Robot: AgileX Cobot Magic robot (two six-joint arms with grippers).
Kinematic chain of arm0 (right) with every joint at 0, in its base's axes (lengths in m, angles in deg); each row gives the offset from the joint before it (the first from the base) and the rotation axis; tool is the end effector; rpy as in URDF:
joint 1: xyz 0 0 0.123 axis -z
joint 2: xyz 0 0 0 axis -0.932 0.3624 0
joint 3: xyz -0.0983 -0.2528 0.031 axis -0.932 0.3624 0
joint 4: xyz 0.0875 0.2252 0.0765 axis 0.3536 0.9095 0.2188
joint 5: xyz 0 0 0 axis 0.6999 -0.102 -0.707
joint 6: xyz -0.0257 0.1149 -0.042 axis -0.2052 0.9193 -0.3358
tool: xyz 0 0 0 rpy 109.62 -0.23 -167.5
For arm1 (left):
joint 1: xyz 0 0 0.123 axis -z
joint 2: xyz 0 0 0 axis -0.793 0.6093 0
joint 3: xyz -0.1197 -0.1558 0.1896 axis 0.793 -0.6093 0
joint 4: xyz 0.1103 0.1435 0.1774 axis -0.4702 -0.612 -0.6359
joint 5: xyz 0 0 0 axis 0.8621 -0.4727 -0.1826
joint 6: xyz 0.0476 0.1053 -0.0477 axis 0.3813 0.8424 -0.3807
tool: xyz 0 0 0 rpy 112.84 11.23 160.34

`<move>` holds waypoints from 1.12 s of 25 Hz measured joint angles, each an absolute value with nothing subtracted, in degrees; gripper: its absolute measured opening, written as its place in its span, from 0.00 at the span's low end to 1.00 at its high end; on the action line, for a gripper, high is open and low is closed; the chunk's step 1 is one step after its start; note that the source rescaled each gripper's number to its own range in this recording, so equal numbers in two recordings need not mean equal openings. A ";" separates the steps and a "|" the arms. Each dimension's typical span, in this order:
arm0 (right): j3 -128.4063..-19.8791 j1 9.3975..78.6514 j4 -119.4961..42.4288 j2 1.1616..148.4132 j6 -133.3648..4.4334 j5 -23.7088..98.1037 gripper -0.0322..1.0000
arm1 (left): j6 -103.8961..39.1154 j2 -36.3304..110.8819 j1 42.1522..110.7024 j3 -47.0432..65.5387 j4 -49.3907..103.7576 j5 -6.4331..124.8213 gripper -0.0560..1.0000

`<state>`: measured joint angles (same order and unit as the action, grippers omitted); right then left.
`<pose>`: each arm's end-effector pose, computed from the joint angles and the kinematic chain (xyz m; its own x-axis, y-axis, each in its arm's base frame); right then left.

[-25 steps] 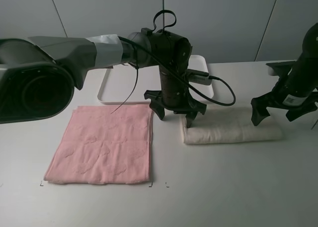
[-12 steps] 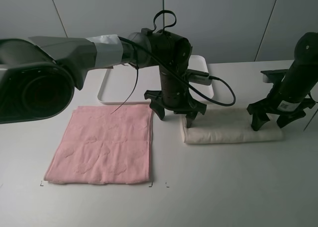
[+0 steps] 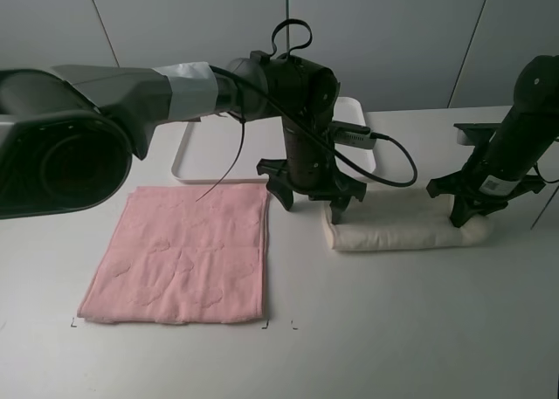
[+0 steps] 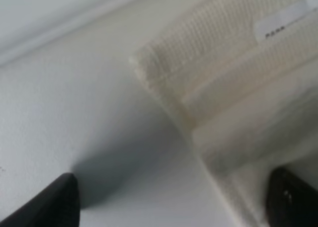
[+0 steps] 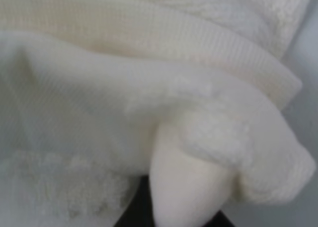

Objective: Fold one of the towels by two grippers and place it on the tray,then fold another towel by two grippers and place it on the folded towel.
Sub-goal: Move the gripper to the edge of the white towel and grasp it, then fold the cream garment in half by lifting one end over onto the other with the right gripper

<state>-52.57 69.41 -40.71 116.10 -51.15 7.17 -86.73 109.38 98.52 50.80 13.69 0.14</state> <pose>0.3235 0.0042 0.0460 -0.9970 -0.0774 -0.0065 -0.0776 0.9950 0.0627 0.3518 -0.3651 0.0596 -0.8942 0.4284 -0.1299 0.4372 0.8981 -0.0482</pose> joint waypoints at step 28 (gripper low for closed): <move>-52.11 69.61 -16.68 105.80 -60.38 -5.30 0.08 | -86.13 109.38 98.54 50.80 13.69 -0.08 0.96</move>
